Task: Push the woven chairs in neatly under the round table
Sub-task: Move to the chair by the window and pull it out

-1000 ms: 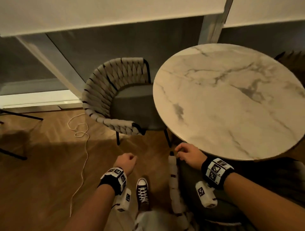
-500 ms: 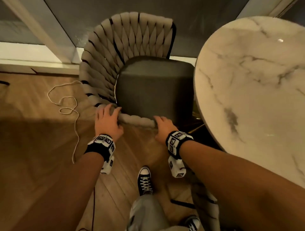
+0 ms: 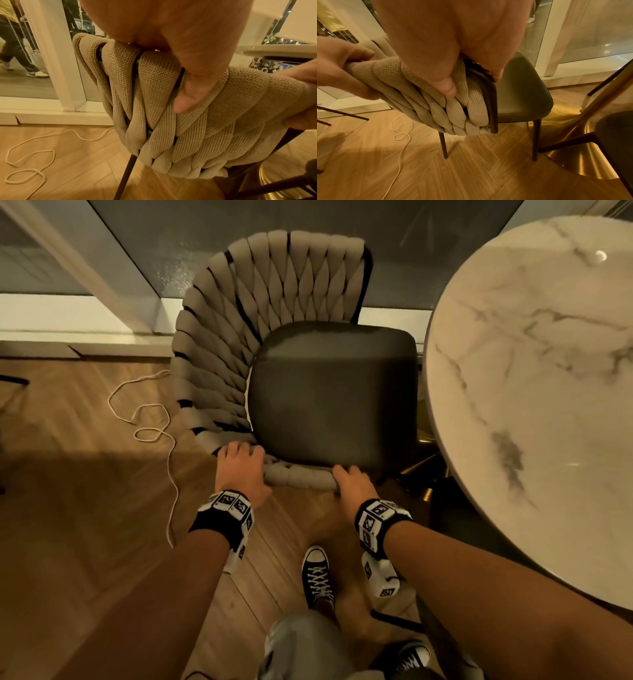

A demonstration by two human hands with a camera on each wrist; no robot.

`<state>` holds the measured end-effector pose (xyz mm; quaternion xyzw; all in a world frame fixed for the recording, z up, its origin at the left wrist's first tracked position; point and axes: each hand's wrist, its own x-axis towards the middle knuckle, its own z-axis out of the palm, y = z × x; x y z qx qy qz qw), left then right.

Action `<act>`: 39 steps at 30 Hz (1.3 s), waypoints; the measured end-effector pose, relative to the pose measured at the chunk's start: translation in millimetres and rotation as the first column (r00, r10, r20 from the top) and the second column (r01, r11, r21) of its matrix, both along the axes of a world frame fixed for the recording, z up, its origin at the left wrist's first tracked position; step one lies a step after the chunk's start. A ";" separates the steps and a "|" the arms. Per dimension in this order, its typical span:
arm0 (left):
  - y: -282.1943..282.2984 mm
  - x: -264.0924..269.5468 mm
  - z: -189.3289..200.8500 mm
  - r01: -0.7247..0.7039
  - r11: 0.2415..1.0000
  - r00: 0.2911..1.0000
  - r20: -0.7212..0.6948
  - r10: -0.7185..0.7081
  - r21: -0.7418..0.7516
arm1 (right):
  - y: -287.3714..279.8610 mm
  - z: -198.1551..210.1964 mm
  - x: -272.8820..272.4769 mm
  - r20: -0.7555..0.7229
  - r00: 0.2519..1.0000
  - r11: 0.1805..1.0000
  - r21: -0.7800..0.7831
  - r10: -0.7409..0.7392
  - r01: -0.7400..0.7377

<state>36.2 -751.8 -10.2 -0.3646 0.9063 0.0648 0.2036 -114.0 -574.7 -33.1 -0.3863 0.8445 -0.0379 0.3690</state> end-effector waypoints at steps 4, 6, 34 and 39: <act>-7.1 1.5 -3.3 0.008 0.999 1.000 0.005 -0.009 0.036 | -2.4 -2.5 -2.5 0.017 0.999 0.999 0.014 -0.031 0.031; -11.2 -0.4 -2.5 0.042 0.998 0.999 0.010 -0.043 0.050 | -13.7 -3.2 -8.7 0.032 0.999 0.998 0.060 -0.017 0.015; -29.7 2.1 -8.7 0.046 0.999 0.998 0.042 -0.046 -0.011 | -41.4 -4.4 -9.9 0.010 1.000 0.994 0.102 0.030 -0.030; -22.3 8.0 -5.7 0.021 1.000 0.999 0.041 -0.021 0.000 | -36.7 -0.7 -5.0 0.000 1.000 0.994 0.105 0.007 -0.007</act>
